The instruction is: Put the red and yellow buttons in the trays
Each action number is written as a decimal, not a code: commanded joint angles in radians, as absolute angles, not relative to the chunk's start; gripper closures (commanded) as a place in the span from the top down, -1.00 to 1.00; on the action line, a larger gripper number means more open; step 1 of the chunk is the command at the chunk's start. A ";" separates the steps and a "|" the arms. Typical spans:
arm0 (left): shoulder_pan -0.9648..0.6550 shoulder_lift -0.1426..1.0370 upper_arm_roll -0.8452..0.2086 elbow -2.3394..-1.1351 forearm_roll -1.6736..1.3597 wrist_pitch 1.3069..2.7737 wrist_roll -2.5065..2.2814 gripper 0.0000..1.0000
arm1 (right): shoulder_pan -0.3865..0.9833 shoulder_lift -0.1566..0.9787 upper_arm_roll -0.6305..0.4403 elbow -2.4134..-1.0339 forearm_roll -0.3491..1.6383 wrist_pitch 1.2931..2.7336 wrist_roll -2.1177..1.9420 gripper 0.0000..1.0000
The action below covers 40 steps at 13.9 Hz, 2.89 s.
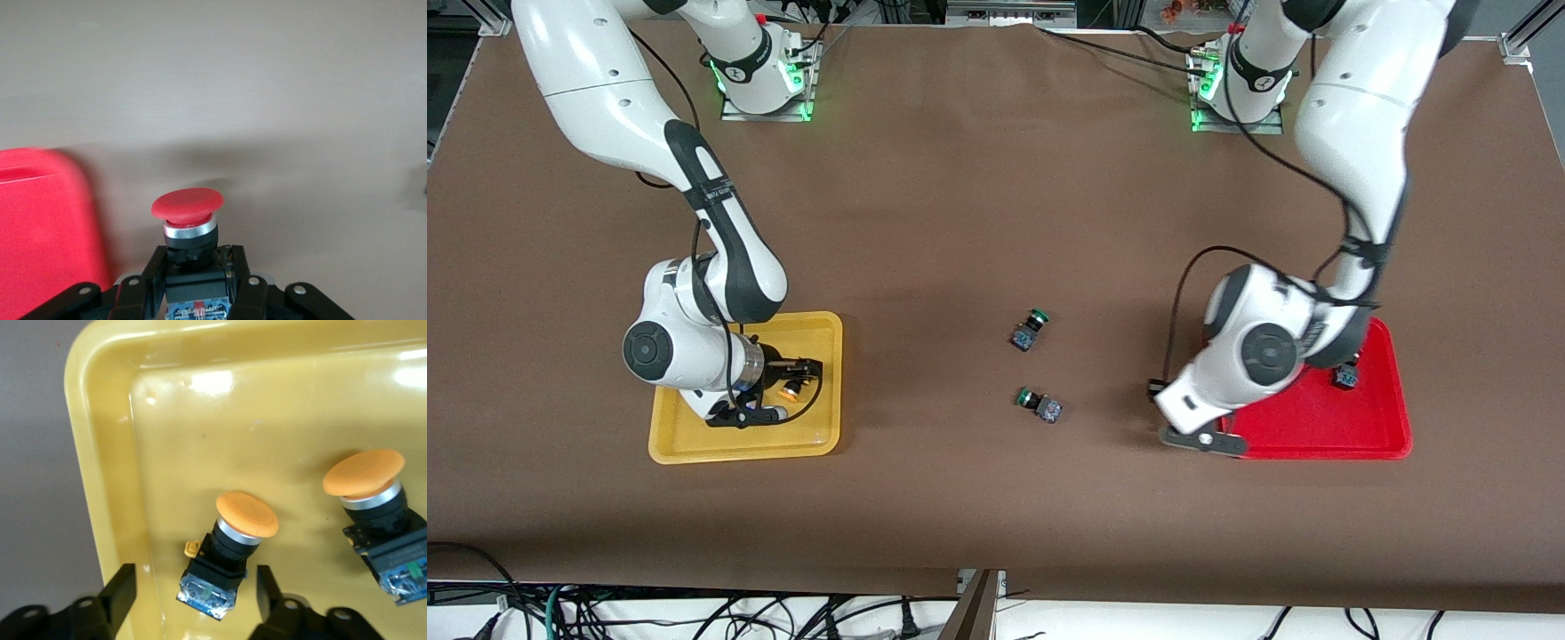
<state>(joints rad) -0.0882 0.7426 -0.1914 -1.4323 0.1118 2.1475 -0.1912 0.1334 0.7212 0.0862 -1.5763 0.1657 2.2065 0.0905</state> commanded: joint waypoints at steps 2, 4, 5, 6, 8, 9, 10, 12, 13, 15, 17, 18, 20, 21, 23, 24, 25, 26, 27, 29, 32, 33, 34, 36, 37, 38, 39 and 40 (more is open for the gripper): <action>0.033 0.566 -0.207 -1.664 0.123 2.144 -0.193 -1.00 | 0.135 0.615 0.089 -1.606 0.183 2.198 0.132 0.99; 0.073 0.548 -0.207 -1.718 0.123 2.155 -0.178 -1.00 | 0.135 0.525 0.083 -1.633 0.173 2.168 0.133 0.99; 0.101 0.548 -0.207 -1.733 0.123 2.157 -0.149 -1.00 | 0.137 0.459 0.077 -1.661 0.163 2.166 0.130 0.99; 0.133 0.549 -0.207 -1.753 0.123 2.180 -0.114 -1.00 | 0.135 0.384 0.072 -1.696 0.157 2.137 0.129 0.99; 0.169 0.548 -0.207 -1.839 0.123 2.284 -0.075 -1.00 | 0.135 0.242 0.054 -1.718 0.067 1.989 0.138 0.99; 0.170 0.546 -0.209 -1.871 0.123 2.319 -0.074 -1.00 | 0.135 0.179 0.054 -1.717 0.026 1.915 0.146 0.99; 0.172 0.548 -0.207 -1.899 0.123 2.351 -0.074 -1.00 | 0.133 0.125 0.049 -1.715 0.008 1.869 0.144 0.99; 0.181 0.546 -0.207 -1.959 0.123 2.425 -0.069 -0.99 | 0.133 0.058 0.022 -1.713 -0.002 1.804 0.132 0.99; 0.183 0.545 -0.207 -1.974 0.123 2.437 -0.069 -0.97 | 0.133 0.057 0.006 -1.703 0.002 1.775 0.130 0.99; 0.181 0.545 -0.207 -1.982 0.123 2.439 -0.069 -0.79 | 0.130 0.070 -0.002 -1.681 0.015 1.763 0.147 0.99; 0.183 0.546 -0.207 -1.948 0.123 2.438 -0.069 0.99 | 0.127 0.077 -0.012 -1.635 0.014 1.740 0.140 0.99; 0.183 0.545 -0.209 -1.900 0.123 2.410 -0.072 1.00 | 0.127 0.075 -0.027 -1.626 0.015 1.735 0.129 0.99; 0.172 0.534 -0.210 -1.779 0.120 2.263 -0.071 1.00 | 0.127 0.074 -0.029 -1.617 0.015 1.714 0.132 0.99; 0.163 0.535 -0.212 -1.690 0.120 2.165 -0.071 1.00 | 0.127 0.080 -0.029 -1.617 0.015 1.713 0.133 0.99; 0.147 0.541 -0.210 -1.518 0.120 2.001 -0.071 1.00 | 0.130 0.083 -0.026 -1.617 0.015 1.713 0.138 0.99; 0.147 0.543 -0.210 -1.456 0.120 1.958 -0.071 1.00 | 0.130 0.081 -0.026 -1.617 0.015 1.713 0.140 0.99; 0.147 0.542 -0.210 -1.415 0.120 1.935 -0.071 1.00 | 0.130 0.078 -0.029 -1.612 0.015 1.713 0.141 0.99; 0.147 0.540 -0.212 -1.382 0.120 1.909 -0.071 1.00 | 0.130 0.078 -0.029 -1.605 0.017 1.713 0.140 0.99; 0.147 0.534 -0.212 -1.358 0.120 1.869 -0.071 1.00 | 0.130 0.078 -0.029 -1.600 0.017 1.713 0.138 0.99; 0.152 0.523 -0.213 -1.297 0.100 1.745 -0.069 1.00 | 0.130 0.080 -0.028 -1.600 0.017 1.712 0.137 0.99; 0.153 0.436 -0.209 -1.250 0.077 1.626 -0.069 1.00 | 0.132 0.080 -0.026 -1.600 0.015 1.712 0.133 0.99; 0.152 0.383 -0.206 -1.265 0.046 1.594 -0.071 1.00 | 0.132 0.080 -0.025 -1.598 0.015 1.712 0.136 0.99; 0.146 0.347 -0.196 -1.267 0.029 1.548 -0.072 1.00 | 0.132 0.080 -0.025 -1.598 0.015 1.712 0.135 0.99; 0.127 0.261 -0.172 -1.317 0.026 1.497 -0.078 1.00 | 0.132 0.078 -0.023 -1.597 0.017 1.700 0.133 0.99; 0.098 0.218 -0.144 -1.357 0.026 1.497 -0.078 1.00 | 0.132 0.077 -0.023 -1.592 0.017 1.698 0.135 0.99; 0.062 0.175 -0.105 -1.394 0.022 1.496 -0.078 1.00 | 0.132 0.077 -0.025 -1.583 0.017 1.697 0.135 0.99; 0.036 0.135 -0.074 -1.449 0.008 1.496 -0.078 1.00 | 0.132 0.077 -0.026 -1.579 0.017 1.698 0.135 0.99; 0.031 0.103 -0.061 -1.498 -0.023 1.497 -0.080 1.00 | 0.132 0.077 -0.025 -1.577 0.017 1.698 0.138 0.99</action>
<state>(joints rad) 0.0648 0.1982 -0.1116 -1.3510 0.0209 1.4750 -0.0866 0.1324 0.0724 -0.0268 -1.6075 0.0153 1.7253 0.1255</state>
